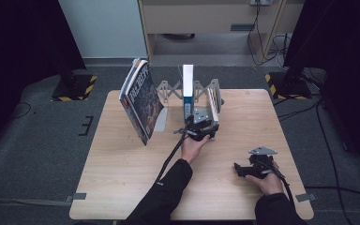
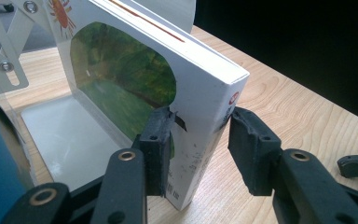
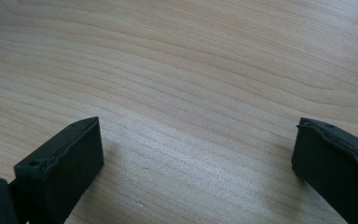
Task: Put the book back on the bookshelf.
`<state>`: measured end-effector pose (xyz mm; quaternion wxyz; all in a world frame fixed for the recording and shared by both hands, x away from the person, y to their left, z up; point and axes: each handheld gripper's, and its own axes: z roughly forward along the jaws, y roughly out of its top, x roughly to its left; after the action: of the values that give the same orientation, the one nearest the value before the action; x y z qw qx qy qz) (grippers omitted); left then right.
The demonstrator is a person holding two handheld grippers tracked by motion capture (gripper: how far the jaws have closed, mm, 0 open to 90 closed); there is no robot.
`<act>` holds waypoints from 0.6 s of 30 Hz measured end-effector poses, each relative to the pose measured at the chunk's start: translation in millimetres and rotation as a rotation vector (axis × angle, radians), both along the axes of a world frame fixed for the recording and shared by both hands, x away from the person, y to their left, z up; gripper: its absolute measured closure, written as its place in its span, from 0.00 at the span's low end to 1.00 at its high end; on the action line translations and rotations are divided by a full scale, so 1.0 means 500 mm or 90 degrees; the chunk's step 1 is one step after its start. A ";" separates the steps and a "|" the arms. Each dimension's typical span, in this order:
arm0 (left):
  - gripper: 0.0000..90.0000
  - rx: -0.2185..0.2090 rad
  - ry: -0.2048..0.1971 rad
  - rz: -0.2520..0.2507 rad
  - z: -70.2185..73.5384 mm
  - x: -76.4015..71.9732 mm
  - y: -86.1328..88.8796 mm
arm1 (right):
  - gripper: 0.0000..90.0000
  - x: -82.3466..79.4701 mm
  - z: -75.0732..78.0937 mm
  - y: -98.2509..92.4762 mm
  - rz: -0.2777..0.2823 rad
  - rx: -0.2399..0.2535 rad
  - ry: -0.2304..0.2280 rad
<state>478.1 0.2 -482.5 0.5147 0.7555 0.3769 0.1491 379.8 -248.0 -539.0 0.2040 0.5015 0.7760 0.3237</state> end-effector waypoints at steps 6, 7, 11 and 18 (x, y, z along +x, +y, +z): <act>0.61 0.008 -0.013 -0.022 0.014 -0.028 0.010 | 0.03 0.000 0.000 0.000 0.000 0.000 0.000; 0.60 0.012 -0.018 -0.027 0.017 -0.036 0.014 | 0.03 0.000 0.000 0.000 0.000 0.000 -0.001; 0.57 0.014 -0.016 -0.046 0.027 -0.058 0.030 | 0.03 0.000 0.000 0.000 0.000 0.000 0.000; 0.52 0.027 0.004 -0.060 0.049 -0.091 0.084 | 0.02 0.000 0.000 0.000 0.000 0.000 0.000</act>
<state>432.6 42.0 -458.0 0.5041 0.7834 0.3395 0.1303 379.9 -248.1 -539.0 0.2041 0.5014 0.7760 0.3236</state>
